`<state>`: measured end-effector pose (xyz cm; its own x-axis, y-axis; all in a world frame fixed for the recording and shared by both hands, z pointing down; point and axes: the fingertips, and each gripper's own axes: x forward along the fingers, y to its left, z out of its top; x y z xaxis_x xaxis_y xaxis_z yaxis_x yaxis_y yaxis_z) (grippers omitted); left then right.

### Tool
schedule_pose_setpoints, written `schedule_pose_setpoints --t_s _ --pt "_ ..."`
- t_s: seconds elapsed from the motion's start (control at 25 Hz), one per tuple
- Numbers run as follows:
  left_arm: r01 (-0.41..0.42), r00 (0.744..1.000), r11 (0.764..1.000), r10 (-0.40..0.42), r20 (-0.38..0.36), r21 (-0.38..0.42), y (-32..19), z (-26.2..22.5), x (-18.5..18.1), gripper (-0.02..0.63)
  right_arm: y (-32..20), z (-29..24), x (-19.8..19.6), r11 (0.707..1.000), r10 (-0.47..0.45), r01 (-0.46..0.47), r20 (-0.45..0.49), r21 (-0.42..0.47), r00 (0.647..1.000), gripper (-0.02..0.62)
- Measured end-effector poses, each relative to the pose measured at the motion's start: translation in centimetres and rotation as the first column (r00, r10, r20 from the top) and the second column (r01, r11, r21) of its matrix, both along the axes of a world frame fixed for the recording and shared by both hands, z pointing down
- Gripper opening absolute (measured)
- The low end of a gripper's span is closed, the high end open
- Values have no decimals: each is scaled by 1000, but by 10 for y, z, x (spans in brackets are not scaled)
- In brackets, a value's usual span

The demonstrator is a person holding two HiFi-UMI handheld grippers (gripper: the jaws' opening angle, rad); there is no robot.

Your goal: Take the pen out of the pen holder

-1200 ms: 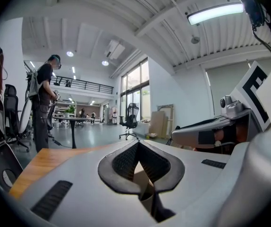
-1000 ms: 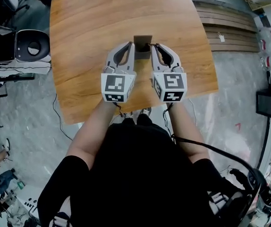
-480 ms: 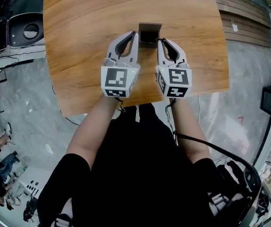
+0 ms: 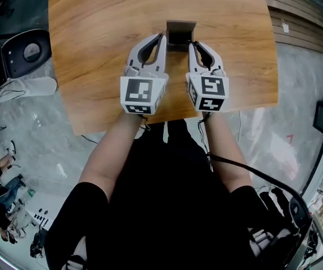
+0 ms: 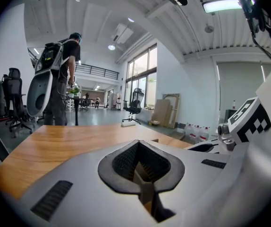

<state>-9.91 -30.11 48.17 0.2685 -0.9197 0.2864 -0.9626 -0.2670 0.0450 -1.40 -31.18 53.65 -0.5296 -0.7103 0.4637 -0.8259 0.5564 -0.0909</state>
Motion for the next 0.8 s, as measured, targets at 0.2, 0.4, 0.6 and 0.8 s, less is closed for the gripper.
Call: schedule_pose_setpoints --t_s 0.2,0.4,0.6,0.8 --pt "1 1000 1000 -1 5 -7 5 1 -4 0 1 4 -3 1000 6 -6 5 -6 1000 17" --pt "6 1000 1000 -6 8 -13 11 3 -5 0 -1 4 -1 1000 30 -30 16 2 999 17" --pt "13 1000 1000 -12 8 -9 13 -2 -9 0 -2 -5 -1 999 40 -41 26 12 999 17" --pt "3 1000 1000 -3 18 7 18 -12 -6 0 1 -18 5 998 50 -51 23 35 998 17"
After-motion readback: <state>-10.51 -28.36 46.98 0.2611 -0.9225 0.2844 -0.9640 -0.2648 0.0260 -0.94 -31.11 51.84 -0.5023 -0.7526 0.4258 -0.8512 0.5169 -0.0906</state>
